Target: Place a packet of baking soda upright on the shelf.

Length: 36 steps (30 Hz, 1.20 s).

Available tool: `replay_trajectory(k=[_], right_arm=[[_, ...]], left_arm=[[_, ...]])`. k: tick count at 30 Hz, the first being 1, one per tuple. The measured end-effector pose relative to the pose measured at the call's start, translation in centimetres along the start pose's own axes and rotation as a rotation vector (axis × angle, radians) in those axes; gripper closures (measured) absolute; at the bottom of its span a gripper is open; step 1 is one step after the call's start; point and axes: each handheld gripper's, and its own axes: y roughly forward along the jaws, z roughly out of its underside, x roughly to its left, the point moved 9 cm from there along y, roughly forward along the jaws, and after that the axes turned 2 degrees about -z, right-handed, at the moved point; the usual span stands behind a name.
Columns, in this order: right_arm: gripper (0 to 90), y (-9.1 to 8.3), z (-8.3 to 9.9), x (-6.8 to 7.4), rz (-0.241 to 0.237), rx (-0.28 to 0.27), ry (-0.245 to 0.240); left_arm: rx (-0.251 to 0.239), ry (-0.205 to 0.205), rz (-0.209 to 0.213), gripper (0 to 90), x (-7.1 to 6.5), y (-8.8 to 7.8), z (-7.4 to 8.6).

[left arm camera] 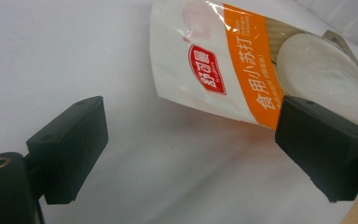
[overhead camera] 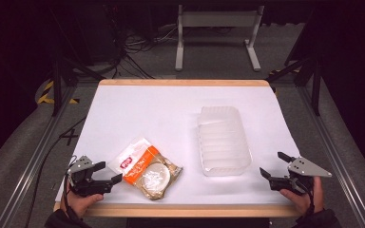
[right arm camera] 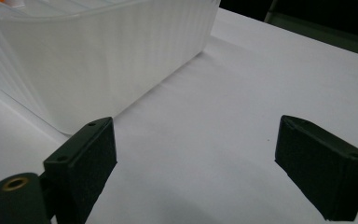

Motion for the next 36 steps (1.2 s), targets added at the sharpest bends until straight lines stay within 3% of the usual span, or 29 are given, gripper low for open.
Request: replay_trajectory(k=[7, 12, 15, 18, 23, 27, 30, 32, 34, 35, 36], right_arm=[[13.1, -0.1, -0.4, 0.2, 0.005, -0.009, -0.007], [12.9, 0.1, -0.5, 0.3, 0.003, -0.005, -0.02], [12.9, 0.1, -0.3, 0.2, 0.002, -0.003, -0.014], [13.0, 0.0, -0.3, 0.2, 0.004, -0.006, -0.014], [13.0, 0.2, -0.3, 0.3, 0.002, 0.0, -0.013], [13.0, 0.3, -0.2, 0.3, -0.001, 0.006, -0.016], [12.9, 0.2, -0.3, 0.3, 0.0, 0.004, -0.013], [12.9, 0.2, -0.2, 0.3, 0.0, 0.003, -0.012], [12.9, 0.2, -0.2, 0.2, 0.0, 0.005, -0.012], [12.9, 0.2, -0.2, 0.2, -0.001, 0.003, -0.01], [12.9, 0.2, -0.2, 0.2, -0.002, 0.001, -0.01]], left_arm=[[0.06, 0.018, 0.069, 13.6, -1.0, 0.3, 0.9], [0.107, 0.028, 0.163, 17.0, -2.5, 1.4, 1.0], [0.116, -0.005, 0.245, 16.9, -3.7, 2.2, 0.6], [0.116, -0.037, 0.301, 15.2, -4.4, 3.0, -0.1], [0.123, -0.053, 0.344, 14.3, -5.1, 4.6, -1.3], [0.11, -0.091, 0.362, 13.7, -5.2, 5.6, -2.3], [0.105, -0.114, 0.339, 15.2, -5.0, 6.6, -3.0], [0.107, -0.119, 0.298, 19.0, -4.8, 7.2, -3.5], [0.105, -0.108, 0.246, 28.3, -4.6, 7.7, -3.7], [0.115, -0.086, 0.208, 35.3, -4.5, 7.8, -3.7], [0.121, -0.069, 0.199, 46.6, -4.4, 8.0, -3.7]])
